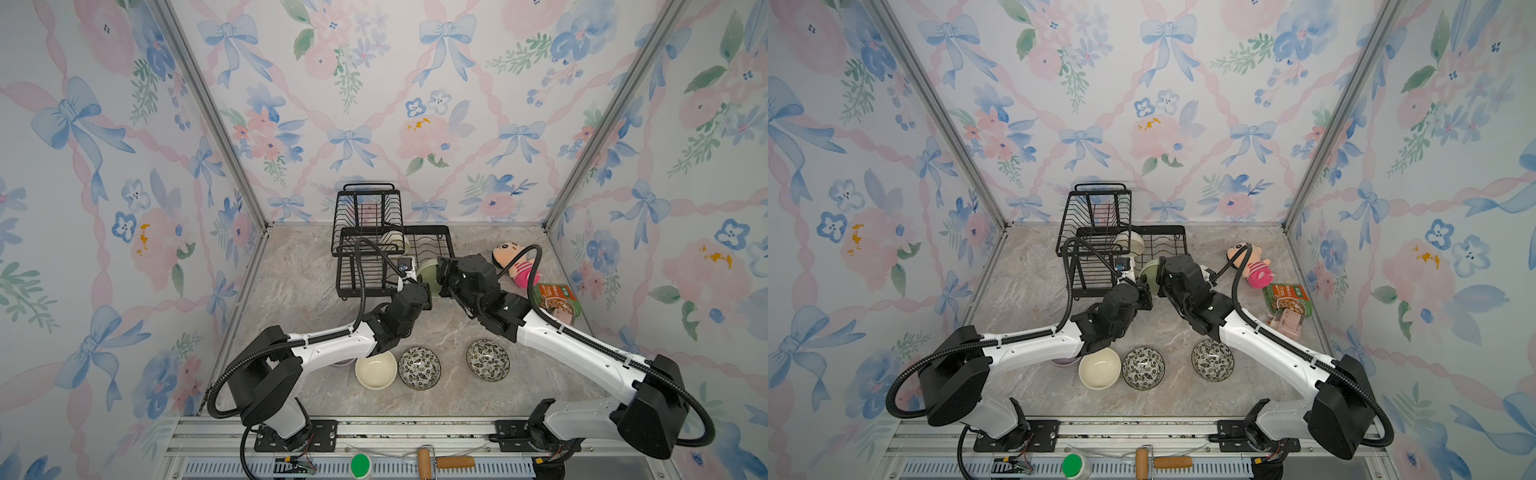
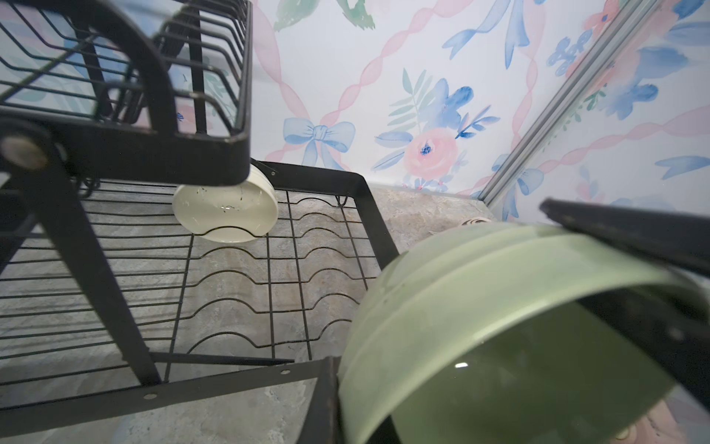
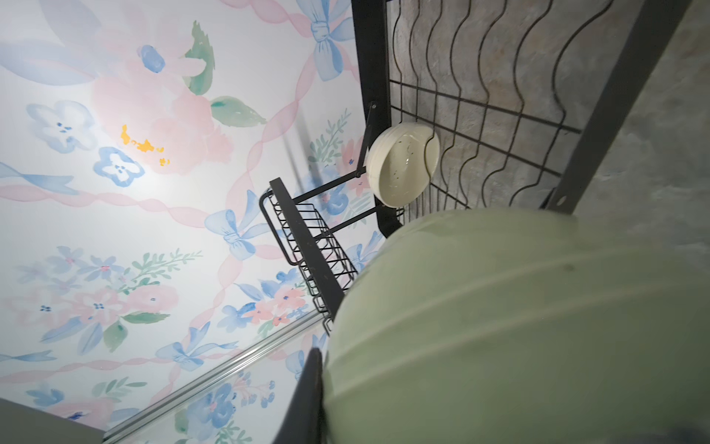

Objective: Load bowls into a dish rack
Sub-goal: Pick up the bowl from the center of the table, then place the bowl in the dish rack.

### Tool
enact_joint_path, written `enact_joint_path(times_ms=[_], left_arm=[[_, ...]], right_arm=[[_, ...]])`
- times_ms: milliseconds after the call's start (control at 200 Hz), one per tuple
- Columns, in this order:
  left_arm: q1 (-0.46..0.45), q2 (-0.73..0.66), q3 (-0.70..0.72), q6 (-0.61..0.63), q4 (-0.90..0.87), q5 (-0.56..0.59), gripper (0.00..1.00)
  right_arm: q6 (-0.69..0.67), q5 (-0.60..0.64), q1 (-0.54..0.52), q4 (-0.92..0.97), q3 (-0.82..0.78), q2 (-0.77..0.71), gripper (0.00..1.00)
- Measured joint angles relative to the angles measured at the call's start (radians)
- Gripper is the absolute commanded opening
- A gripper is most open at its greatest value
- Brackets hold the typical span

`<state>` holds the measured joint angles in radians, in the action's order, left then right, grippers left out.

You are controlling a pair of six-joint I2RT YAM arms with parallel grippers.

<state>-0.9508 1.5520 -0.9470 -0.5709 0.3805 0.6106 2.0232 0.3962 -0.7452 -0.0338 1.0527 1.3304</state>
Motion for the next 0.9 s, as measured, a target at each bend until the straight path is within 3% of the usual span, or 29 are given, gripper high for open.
enact_joint_path(times_ms=[90, 270, 355, 390, 520, 630, 895], left_arm=[[0.000, -0.037, 0.009, 0.010, -0.006, -0.009, 0.40], [0.002, -0.124, 0.008, 0.022, -0.120, -0.032, 0.66], [0.008, -0.176, 0.007, 0.018, -0.213, -0.055, 0.92], [0.011, -0.203, 0.007, 0.026, -0.253, -0.069, 0.97], [0.050, -0.330, 0.006, 0.064, -0.382, -0.133, 0.98], [0.134, -0.425, -0.018, 0.084, -0.502, -0.183, 0.98], [0.545, -0.524, -0.101, 0.087, -0.687, -0.382, 0.98]], right_arm=[[-0.066, -0.007, 0.024, -0.035, -0.010, -0.002, 0.00], [-0.206, -0.019, 0.094, -0.084, -0.051, -0.006, 0.00], [-0.275, -0.040, 0.119, -0.121, -0.077, -0.016, 0.00], [-0.304, -0.053, 0.127, -0.139, -0.088, -0.021, 0.00], [-0.418, -0.120, 0.156, -0.230, -0.131, -0.030, 0.00], [-0.503, -0.182, 0.176, -0.341, -0.169, -0.021, 0.00], [-0.623, -0.345, 0.236, -0.599, -0.178, 0.174, 0.00]])
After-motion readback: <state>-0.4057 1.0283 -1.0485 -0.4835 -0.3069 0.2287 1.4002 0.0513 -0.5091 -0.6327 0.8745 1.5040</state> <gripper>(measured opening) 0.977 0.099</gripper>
